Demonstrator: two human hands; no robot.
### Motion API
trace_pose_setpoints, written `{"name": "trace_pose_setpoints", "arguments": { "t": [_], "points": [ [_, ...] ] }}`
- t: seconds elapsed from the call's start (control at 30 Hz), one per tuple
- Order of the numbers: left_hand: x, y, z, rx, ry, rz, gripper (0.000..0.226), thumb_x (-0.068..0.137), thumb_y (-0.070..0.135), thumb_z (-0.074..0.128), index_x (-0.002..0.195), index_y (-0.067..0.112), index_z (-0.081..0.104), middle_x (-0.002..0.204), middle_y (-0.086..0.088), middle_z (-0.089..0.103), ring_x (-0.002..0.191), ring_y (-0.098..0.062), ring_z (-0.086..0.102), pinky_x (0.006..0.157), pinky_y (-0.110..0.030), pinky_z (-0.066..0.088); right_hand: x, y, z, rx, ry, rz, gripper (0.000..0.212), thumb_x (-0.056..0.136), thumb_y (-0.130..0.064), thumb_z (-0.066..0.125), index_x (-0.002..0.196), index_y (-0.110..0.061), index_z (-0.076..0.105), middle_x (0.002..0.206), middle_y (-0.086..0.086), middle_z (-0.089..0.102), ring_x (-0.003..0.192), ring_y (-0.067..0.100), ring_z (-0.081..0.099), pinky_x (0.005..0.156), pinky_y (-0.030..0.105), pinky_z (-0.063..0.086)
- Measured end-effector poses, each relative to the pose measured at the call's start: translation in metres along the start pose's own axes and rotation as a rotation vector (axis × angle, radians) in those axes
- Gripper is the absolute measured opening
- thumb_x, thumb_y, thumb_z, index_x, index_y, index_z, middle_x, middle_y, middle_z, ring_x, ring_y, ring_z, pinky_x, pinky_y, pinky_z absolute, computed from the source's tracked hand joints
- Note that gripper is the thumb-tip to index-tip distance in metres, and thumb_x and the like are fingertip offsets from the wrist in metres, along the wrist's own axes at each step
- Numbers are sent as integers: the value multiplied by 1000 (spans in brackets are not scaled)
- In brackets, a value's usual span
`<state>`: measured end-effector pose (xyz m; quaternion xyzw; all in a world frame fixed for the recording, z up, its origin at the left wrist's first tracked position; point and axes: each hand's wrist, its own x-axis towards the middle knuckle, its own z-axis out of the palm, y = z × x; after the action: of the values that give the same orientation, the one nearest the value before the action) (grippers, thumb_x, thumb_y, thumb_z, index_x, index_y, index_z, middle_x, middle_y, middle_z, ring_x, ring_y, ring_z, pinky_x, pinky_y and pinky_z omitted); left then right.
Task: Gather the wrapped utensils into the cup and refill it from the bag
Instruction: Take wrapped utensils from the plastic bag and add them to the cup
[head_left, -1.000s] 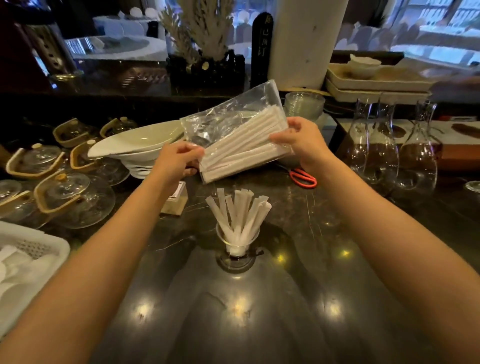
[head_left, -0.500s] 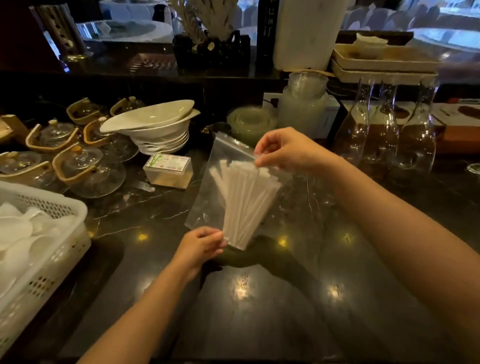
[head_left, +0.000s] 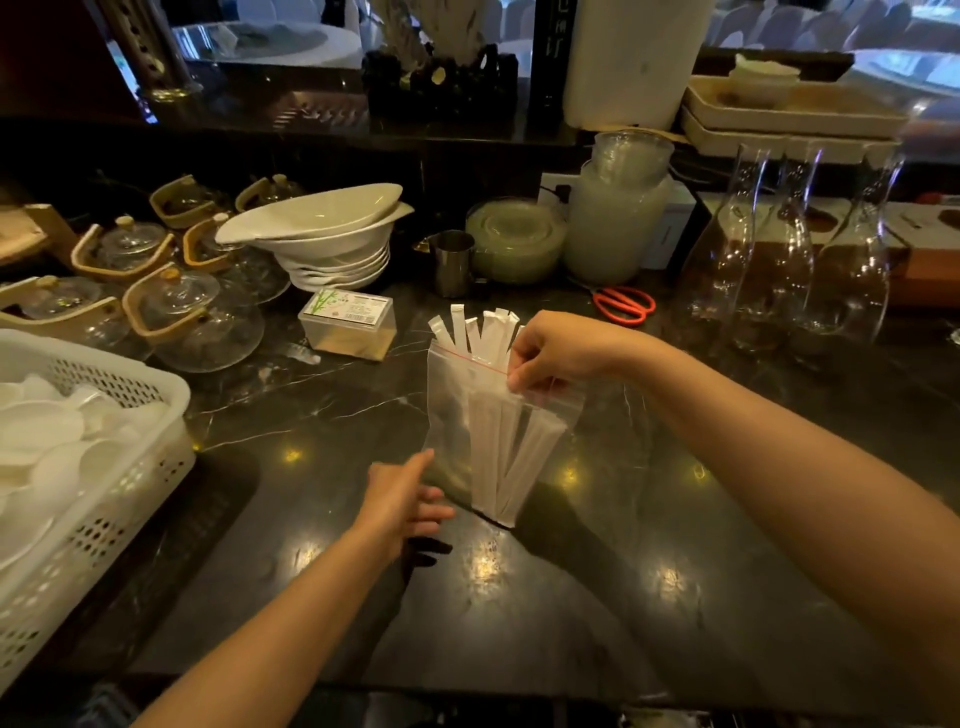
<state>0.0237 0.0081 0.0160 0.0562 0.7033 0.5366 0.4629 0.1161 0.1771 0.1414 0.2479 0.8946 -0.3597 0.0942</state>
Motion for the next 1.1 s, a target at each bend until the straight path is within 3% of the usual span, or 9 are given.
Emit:
{"name": "trace_pose_setpoints", "arguments": {
  "t": [0.1, 0.2, 0.33, 0.43, 0.57, 0.63, 0.8, 0.93, 1.1],
  "points": [
    [-19, 36, 2, 54, -130, 184, 25, 87, 35, 48, 78, 12, 51, 64, -6, 61, 40, -12, 59, 36, -19, 44, 1, -4, 3, 36, -13, -16, 17, 82, -16, 63, 65, -17, 59, 62, -4, 59, 52, 2, 54, 41, 4, 41],
    [-35, 67, 13, 93, -291, 278, 40, 83, 45, 48, 60, 15, 59, 56, -1, 68, 47, -12, 63, 40, -19, 47, 1, -8, 6, 114, -21, -38, 17, 81, -15, 64, 65, -15, 58, 62, -3, 58, 43, -5, 55, 41, 5, 40],
    [-40, 84, 22, 140, -298, 291, 54, 80, 53, 47, 41, 18, 60, 56, 0, 71, 54, -10, 66, 44, -18, 47, 0, -11, 8, 173, -82, -54, 18, 81, -15, 63, 65, -16, 56, 62, -4, 57, 43, -4, 55, 42, 7, 42],
    [-40, 84, 21, 196, -297, 294, 48, 77, 52, 53, 45, 17, 60, 55, -1, 70, 54, -11, 65, 46, -18, 47, -1, -9, 9, 197, -123, -47, 17, 79, -17, 65, 64, -16, 57, 61, -4, 56, 44, -2, 53, 44, 9, 43],
    [-37, 81, 20, 245, -300, 282, 41, 81, 44, 53, 79, 6, 68, 55, 0, 68, 52, -11, 64, 47, -19, 47, -1, -8, 16, 281, -162, -51, 16, 75, -18, 69, 61, -19, 60, 51, -9, 59, 44, -3, 55, 43, 10, 44],
    [-37, 80, 20, 248, -328, 278, 36, 84, 37, 51, 86, 5, 68, 63, -3, 69, 53, -11, 64, 48, -21, 47, -1, -7, 19, 323, -194, -52, 16, 76, -16, 69, 62, -18, 61, 45, -9, 61, 44, -1, 57, 43, 10, 44],
    [-36, 82, 14, 271, -429, 287, 30, 86, 29, 47, 85, 9, 69, 81, -10, 68, 58, -10, 63, 48, -20, 49, 0, -4, 20, 408, -234, -43, 15, 78, -14, 66, 64, -13, 60, 52, -4, 62, 45, 3, 58, 44, 12, 46],
    [-37, 86, 11, 332, -451, 312, 30, 87, 25, 45, 85, 4, 67, 70, -5, 63, 56, -9, 59, 47, -19, 47, -1, -4, 22, 460, -247, -45, 16, 79, -16, 65, 65, -13, 59, 52, -5, 63, 46, 4, 59, 45, 14, 48],
    [-36, 96, 6, 497, -301, 376, 22, 85, 11, 48, 71, 5, 65, 56, -1, 58, 45, -5, 53, 41, -17, 41, -1, -5, 27, 465, -265, -45, 13, 78, -18, 66, 68, -17, 58, 55, -9, 65, 53, 2, 61, 51, 13, 51]
  ]
}}
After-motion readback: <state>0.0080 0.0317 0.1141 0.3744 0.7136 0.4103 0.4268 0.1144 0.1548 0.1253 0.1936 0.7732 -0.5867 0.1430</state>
